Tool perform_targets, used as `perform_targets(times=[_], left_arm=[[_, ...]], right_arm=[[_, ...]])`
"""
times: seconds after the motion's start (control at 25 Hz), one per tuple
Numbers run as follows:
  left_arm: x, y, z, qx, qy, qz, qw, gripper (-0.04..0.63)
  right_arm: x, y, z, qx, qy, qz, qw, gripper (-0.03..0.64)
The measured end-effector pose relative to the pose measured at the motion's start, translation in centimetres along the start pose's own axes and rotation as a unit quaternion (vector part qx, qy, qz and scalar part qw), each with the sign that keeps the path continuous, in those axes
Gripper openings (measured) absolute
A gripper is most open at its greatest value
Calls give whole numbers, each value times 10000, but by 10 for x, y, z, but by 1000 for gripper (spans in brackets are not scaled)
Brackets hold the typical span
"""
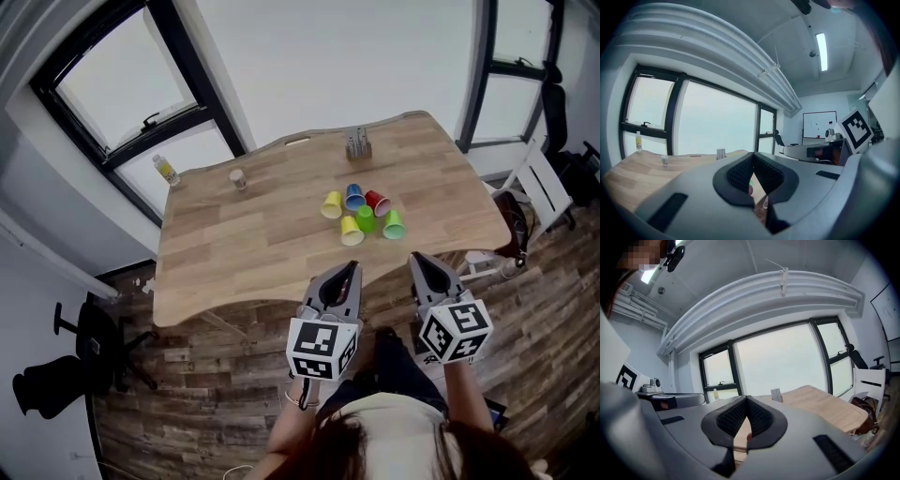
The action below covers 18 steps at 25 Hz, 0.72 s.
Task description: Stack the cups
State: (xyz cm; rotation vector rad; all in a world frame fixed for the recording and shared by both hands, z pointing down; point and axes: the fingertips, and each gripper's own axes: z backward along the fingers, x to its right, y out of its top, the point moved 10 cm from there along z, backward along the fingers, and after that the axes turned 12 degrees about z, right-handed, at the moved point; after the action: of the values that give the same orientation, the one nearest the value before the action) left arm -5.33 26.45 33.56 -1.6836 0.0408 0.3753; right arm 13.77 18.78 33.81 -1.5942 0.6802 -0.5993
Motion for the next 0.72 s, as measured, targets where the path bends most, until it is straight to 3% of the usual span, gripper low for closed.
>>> perform_targets(times=[0.72], left_arm=[[-39, 5, -97, -148, -87, 83, 9998, 18]], right_arm=[[66, -16, -86, -740, 66, -290, 9968, 35]])
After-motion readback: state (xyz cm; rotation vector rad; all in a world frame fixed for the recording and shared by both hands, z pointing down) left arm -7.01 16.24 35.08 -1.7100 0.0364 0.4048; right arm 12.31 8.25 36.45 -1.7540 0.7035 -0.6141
